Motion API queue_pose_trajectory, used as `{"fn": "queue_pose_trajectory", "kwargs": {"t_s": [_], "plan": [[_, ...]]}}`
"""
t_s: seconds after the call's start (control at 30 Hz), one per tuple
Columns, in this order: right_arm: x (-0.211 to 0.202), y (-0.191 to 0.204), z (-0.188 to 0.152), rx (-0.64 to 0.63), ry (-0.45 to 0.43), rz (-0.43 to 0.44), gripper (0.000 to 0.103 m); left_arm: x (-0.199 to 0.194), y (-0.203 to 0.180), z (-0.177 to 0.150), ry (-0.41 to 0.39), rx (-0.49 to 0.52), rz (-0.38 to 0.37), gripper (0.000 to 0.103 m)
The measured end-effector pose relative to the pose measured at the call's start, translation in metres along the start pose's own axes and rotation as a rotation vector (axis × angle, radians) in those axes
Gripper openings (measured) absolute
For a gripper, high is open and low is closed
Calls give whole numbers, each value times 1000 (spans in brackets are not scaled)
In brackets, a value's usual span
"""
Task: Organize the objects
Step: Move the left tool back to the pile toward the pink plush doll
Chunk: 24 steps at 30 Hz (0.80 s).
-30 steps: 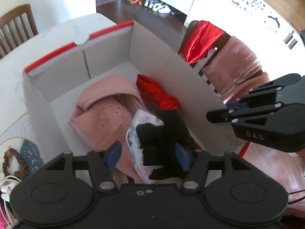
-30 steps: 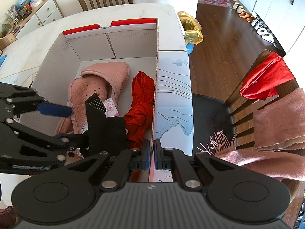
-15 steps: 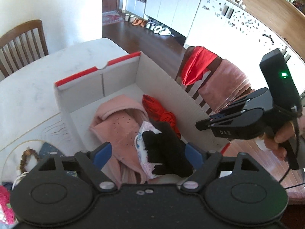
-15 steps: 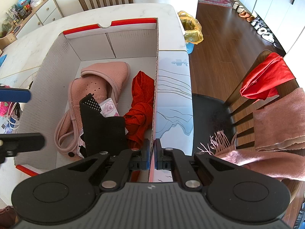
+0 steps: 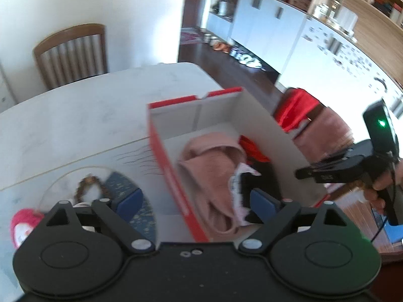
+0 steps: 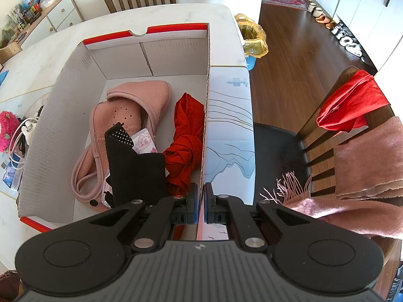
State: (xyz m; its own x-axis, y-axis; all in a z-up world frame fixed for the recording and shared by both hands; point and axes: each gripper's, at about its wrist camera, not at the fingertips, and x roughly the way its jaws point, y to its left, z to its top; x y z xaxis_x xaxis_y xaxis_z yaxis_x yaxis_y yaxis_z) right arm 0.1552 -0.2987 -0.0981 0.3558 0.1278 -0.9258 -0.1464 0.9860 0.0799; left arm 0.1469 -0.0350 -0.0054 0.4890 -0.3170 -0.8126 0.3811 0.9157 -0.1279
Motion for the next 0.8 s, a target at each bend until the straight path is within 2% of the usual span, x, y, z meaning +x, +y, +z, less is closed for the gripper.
{"fn": "queue_pose_trajectory", "kwargs": {"t_s": [0.17, 0.43, 0.6, 0.8], "plan": [[0, -1, 0, 0, 4, 1, 3, -9, 34, -7, -16, -103, 73, 95], [0, -1, 0, 2, 7, -1, 3, -10, 95, -17, -18, -251, 265, 99], [0, -1, 0, 2, 7, -1, 3, -3, 139, -27, 8, -352, 368, 99], [0, -1, 0, 2, 8, -1, 3, 6, 171, -37, 48, -415, 453, 99]]}}
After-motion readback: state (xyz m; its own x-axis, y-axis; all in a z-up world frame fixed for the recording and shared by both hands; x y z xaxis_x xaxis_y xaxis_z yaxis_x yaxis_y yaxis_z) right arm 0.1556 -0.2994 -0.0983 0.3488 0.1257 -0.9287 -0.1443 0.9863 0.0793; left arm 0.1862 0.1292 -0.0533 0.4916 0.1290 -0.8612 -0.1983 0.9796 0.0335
